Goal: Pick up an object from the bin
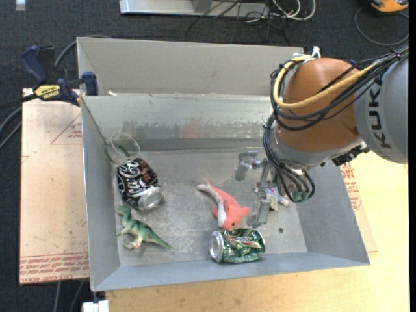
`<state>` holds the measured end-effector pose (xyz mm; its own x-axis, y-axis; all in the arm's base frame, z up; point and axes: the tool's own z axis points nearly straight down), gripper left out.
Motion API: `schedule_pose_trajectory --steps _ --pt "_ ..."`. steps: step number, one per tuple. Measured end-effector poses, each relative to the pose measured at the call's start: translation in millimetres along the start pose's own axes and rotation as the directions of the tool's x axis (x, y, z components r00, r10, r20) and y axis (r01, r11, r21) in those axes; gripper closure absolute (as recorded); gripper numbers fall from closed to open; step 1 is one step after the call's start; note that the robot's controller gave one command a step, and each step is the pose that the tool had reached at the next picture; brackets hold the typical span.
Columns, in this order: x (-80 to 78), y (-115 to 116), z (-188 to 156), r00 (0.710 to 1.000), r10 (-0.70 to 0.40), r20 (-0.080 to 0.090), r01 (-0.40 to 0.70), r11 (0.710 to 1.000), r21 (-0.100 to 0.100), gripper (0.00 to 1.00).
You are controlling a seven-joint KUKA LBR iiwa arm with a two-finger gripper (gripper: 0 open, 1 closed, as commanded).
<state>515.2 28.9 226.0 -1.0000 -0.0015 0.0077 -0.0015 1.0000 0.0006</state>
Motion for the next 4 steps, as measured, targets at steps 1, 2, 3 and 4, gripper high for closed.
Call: schedule_pose_trajectory --steps 1,2,3,4 --pt "-1.4 -0.3 -4.4 1.000 0.002 0.008 -0.002 1.000 0.000 0.00" --pt "21.9 1.0 118.4 0.935 -0.354 0.004 0.354 0.935 0.000 0.00" --pt "16.7 -8.9 66.3 0.892 -0.452 0.010 0.452 0.892 0.003 0.00" --pt "30.2 -10.4 118.8 0.860 -0.510 0.007 0.510 0.860 0.000 0.00"
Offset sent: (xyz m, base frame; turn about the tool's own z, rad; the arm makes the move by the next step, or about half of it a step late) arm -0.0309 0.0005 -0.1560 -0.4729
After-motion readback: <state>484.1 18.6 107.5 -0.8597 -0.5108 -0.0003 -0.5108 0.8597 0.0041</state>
